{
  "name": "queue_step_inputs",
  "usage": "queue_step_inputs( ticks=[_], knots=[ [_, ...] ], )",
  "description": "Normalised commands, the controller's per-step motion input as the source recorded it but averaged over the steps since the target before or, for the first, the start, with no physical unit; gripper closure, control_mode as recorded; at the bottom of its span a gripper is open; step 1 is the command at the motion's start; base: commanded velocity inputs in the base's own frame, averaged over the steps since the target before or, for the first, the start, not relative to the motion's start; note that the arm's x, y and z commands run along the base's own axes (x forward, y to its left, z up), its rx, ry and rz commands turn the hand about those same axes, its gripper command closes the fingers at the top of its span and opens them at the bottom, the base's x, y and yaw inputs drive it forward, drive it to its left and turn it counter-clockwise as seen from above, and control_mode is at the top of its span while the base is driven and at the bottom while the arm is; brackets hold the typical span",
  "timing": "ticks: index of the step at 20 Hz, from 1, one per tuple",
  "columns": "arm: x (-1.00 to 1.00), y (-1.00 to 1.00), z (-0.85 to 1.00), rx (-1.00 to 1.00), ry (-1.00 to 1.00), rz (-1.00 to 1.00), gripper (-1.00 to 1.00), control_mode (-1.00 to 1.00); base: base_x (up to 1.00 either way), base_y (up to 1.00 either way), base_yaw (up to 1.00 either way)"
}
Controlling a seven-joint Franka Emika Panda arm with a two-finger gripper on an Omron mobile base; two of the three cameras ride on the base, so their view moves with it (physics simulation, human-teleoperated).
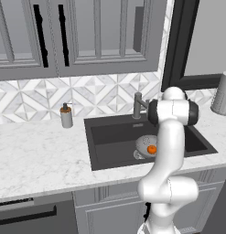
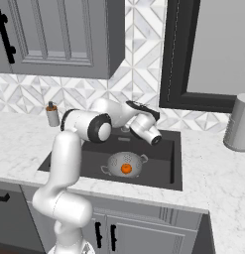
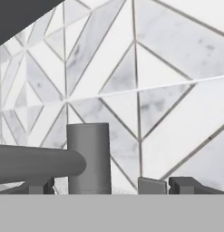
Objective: Put the colander in the sink, put the orange in the colander, and turn on the sink faucet and pour water over the colander.
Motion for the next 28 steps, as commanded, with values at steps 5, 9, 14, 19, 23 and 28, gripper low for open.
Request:
queue_step_inputs(
  ticks=[5,9,14,19,23,28],
  knots=[
    [0.24,0.00,-0.09,0.00,0.00,-0.03,-1.00,-1.00,0.00,0.00,0.00],
    [0.21,0.00,-0.11,0.00,0.00,-0.05,-1.00,-1.00,0.00,0.00,0.00],
    [0.18,0.00,-0.13,0.00,0.00,-0.05,-1.00,-1.00,0.00,0.00,0.00],
    [0.20,0.00,-0.13,0.00,0.00,-0.05,-1.00,-1.00,0.00,0.00,0.00],
    [0.24,0.00,-0.07,0.00,0.00,-0.04,-1.00,-1.00,0.00,0.00,0.00],
    [0.26,-0.01,-0.01,0.00,0.00,-0.04,-1.00,-1.00,0.00,0.00,0.00]
  ],
)
